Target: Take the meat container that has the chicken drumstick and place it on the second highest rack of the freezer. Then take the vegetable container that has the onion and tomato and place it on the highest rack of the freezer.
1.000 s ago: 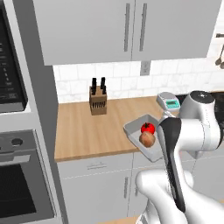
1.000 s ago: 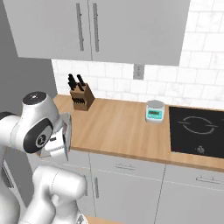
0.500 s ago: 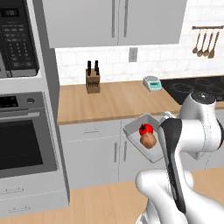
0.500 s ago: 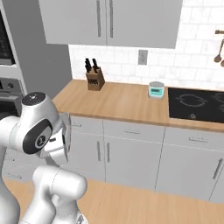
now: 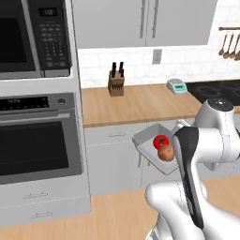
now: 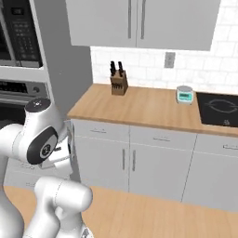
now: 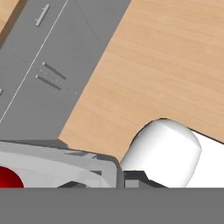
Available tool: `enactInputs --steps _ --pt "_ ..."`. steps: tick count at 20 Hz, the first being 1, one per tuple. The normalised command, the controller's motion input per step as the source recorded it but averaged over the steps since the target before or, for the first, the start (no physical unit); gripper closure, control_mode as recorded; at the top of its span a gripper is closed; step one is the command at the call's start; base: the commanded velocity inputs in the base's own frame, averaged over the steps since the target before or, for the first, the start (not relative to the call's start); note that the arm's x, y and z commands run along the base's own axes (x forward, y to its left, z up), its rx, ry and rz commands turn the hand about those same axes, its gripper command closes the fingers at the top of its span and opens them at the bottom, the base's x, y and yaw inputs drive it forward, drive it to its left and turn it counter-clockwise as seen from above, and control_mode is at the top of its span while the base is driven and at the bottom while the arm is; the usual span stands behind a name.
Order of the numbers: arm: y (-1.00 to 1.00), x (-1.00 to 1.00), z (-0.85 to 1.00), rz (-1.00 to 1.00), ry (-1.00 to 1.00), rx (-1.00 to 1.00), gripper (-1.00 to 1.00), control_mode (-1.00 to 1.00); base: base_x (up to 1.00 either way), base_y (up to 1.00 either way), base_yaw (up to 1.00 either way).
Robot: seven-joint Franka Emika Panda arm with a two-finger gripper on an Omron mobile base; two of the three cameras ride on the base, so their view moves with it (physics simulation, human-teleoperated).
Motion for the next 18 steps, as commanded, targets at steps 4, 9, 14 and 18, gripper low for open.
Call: enactInputs --steps 4,9,14,18 --pt "0.0 0.0 0.0 0.0 0.0 0.0 1.0 1.0 0.19 1.0 0.02" --pt "0.0 0.0 0.0 0.0 0.0 0.0 1.0 1.0 0.2 1.0 0.04" --pt "0.0 0.0 0.0 0.0 0.0 0.0 1.0 1.0 0.23 1.0 0.03" --pt "0.0 0.0 0.0 0.0 0.0 0.0 1.0 1.0 0.08 1.0 0.01"
